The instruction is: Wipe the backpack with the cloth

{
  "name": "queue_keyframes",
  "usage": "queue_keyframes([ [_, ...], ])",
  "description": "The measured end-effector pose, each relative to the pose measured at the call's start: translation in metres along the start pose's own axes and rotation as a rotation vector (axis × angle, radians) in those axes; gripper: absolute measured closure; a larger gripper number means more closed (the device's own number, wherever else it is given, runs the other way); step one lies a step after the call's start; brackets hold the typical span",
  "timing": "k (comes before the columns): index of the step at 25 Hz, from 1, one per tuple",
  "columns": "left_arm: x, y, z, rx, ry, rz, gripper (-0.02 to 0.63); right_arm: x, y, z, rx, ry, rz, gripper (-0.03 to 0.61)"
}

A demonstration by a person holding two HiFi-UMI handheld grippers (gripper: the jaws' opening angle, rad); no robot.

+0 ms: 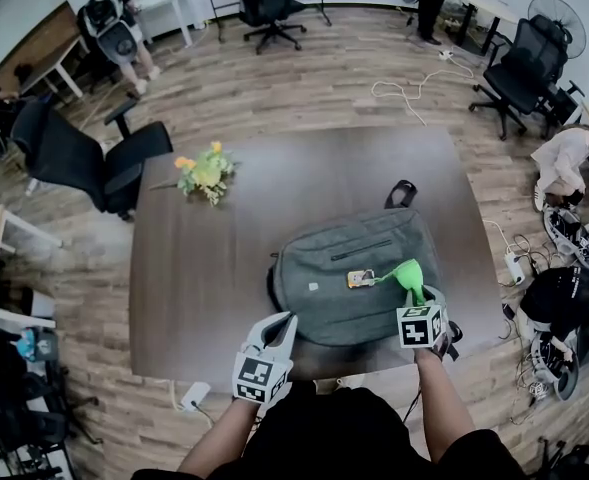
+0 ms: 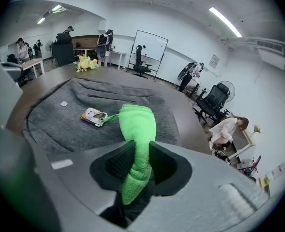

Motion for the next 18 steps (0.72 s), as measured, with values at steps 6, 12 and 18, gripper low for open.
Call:
queue_keyframes([
  [6, -0.005, -0.003, 0.002, -0.013, -0.017, -0.012, 0.595, -0.024, 0.008, -0.001, -0.019, -0.04, -0.057, 0.482],
  [12, -0.008, -0.002, 0.001, -0.035, -0.032, -0.018, 0.595, -0.035, 0.013, -0.004, -0.028, -0.049, -0.084, 0.482],
  [18, -0.012, 0.003, 0.003, -0.032, -0.038, -0.014, 0.595, -0.037, 0.02, -0.002, -0.085, -0.104, -0.07, 0.482],
])
Point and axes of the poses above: the fingertips, and each gripper's own axes: y backward along the fingers, x to its left, z out of its top, the point moved 8 cm from there along y, backward along the fingers, and after that the axes turned 8 degrees about -x, right-handed, at the moved point
